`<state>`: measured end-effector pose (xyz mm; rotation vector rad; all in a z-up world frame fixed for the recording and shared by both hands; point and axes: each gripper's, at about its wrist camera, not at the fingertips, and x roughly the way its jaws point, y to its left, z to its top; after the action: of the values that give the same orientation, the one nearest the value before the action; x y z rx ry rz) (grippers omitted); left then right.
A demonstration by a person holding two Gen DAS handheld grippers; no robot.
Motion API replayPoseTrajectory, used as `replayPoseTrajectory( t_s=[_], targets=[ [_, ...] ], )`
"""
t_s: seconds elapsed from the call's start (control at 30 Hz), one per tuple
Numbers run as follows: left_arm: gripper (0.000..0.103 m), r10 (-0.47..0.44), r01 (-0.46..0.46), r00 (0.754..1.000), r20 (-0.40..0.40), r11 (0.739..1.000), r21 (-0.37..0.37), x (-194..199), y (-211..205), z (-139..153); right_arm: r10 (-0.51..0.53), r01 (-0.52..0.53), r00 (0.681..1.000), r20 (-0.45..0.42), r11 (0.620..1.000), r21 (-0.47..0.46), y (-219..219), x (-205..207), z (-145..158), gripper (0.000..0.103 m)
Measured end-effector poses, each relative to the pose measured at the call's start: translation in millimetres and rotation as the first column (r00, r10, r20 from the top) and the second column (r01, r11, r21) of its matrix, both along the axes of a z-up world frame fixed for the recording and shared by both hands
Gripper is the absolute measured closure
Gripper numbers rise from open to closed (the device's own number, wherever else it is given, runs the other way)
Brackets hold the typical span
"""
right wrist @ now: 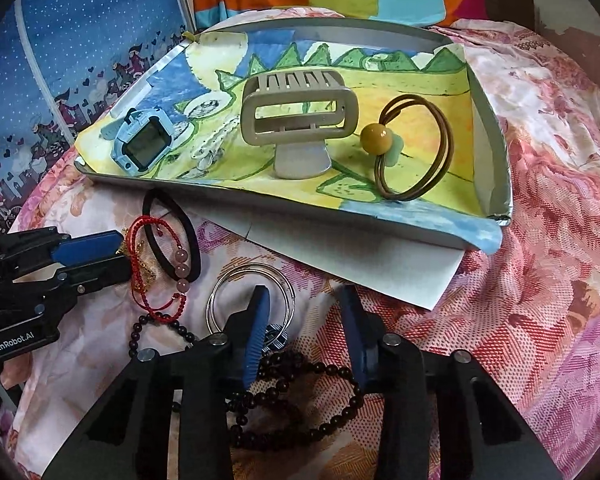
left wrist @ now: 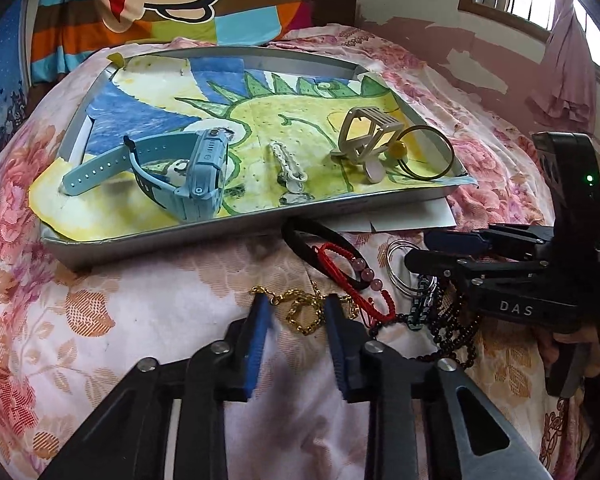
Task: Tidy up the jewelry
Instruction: 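Grasp the gold chain with the left tool while the right tool grasps the silver ring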
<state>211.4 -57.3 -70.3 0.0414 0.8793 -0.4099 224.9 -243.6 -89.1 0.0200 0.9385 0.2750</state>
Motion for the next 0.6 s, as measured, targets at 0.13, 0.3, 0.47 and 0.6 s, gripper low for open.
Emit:
replayPoseTrajectory(
  t_s=[0.13,0.3,0.47,0.6],
  targets=[
    [0.085,-0.002,0.002,1.0,0.002,1.0,-0.006,-1.6,0.7,-0.2,0.003,-0.003,1.0,-0.008,1.0,0.007,1.0,1.4,-2.2,0.083],
    [0.086,0.003,-0.003,1.0,-0.002,1.0,-0.023,-3.9,3.3,-0.2,-0.005,0.006,1.0,-0.012,0.999,0.039,-3.8,0.4,-4.8,0.097],
    [0.086,0.024,-0.024,1.0,-0.01,0.999,-0.039,-7.7,6.3,2.1,-0.017,0.016,1.0,0.01,0.995,0.097,-11.5,-3.9,-1.6,0.099],
    [0.086,0.031,-0.032,0.999,-0.015,0.998,-0.048,-11.6,6.5,5.8,-0.021,0.017,0.999,0.032,0.992,0.123,-15.3,-7.3,4.8,0.099]
  ],
)
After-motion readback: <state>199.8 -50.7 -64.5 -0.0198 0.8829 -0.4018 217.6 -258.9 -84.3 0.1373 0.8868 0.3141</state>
